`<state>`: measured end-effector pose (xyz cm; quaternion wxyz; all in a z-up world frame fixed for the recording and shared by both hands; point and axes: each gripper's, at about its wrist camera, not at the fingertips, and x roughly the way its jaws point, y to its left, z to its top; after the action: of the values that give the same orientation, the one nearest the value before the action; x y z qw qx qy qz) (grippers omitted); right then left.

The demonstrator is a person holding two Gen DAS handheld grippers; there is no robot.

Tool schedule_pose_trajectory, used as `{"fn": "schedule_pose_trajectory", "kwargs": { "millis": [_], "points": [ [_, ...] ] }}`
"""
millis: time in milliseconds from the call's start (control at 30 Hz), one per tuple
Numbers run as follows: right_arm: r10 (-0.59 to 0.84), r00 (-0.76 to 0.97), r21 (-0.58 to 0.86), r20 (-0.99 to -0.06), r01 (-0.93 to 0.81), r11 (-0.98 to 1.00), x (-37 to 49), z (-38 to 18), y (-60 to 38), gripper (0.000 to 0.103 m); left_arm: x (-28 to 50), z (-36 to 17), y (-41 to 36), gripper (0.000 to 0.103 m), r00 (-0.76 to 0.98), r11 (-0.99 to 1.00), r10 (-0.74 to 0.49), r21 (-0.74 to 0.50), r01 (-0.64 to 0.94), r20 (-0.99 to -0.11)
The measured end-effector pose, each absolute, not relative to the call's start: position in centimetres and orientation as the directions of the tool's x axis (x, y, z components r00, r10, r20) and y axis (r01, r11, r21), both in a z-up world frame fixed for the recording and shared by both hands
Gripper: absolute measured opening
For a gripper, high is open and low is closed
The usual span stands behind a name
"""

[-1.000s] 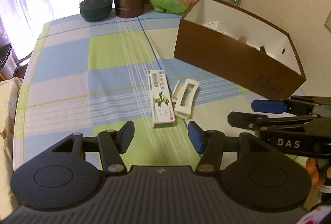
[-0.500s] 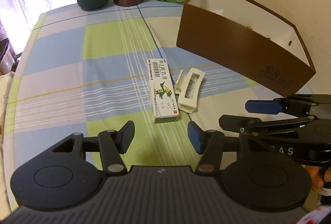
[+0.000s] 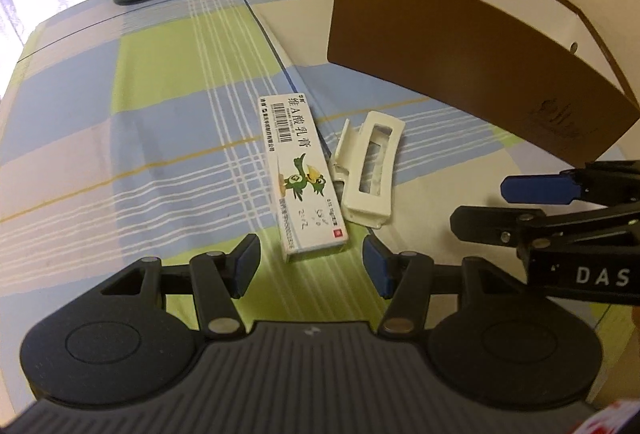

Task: Organize rigid objects
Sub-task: 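Grasp the cream plastic clip with the right tool while the left tool grasps the white medicine box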

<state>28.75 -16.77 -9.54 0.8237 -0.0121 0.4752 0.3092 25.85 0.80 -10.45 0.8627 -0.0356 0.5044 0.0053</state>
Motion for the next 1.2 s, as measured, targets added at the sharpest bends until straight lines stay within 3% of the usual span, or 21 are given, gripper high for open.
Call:
{"fn": "schedule_pose_trajectory", "kwargs": {
  "millis": [267,333,400,933,1100,1200],
  "points": [
    [0.488,0.336,0.285,-0.805,-0.503,0.816,30.0,-10.5,-15.8,0.053,27.9,-11.8,1.1,0.050,0.484,0.999,-0.026,-0.043,-0.026,-0.875],
    [0.490,0.331,0.287,-0.807,-0.505,0.814,30.3,-10.6,-15.4,0.053,28.1,-11.9,1.3,0.036,0.485,0.999,-0.035,-0.048,-0.014,-0.874],
    [0.494,0.325,0.291,-0.807,-0.508,0.811,30.5,-10.7,-15.1,0.053,28.1,-11.8,1.6,0.035,0.489,0.999,-0.029,-0.036,-0.007,-0.872],
    [0.504,0.278,0.313,-0.818,-0.521,0.794,32.2,-12.8,-10.0,0.053,27.1,-11.5,5.3,0.033,0.491,0.994,0.024,-0.031,-0.102,-0.871],
    [0.483,0.308,0.252,-0.820,-0.563,0.787,32.4,-13.3,-9.7,0.053,26.9,-11.6,4.8,0.033,0.489,0.995,0.030,-0.022,-0.101,-0.872],
    [0.478,0.315,0.218,-0.820,-0.600,0.769,31.9,-13.2,-10.0,0.034,26.9,-11.6,4.6,0.033,0.486,0.995,0.029,-0.021,-0.098,-0.874]
  ]
}}
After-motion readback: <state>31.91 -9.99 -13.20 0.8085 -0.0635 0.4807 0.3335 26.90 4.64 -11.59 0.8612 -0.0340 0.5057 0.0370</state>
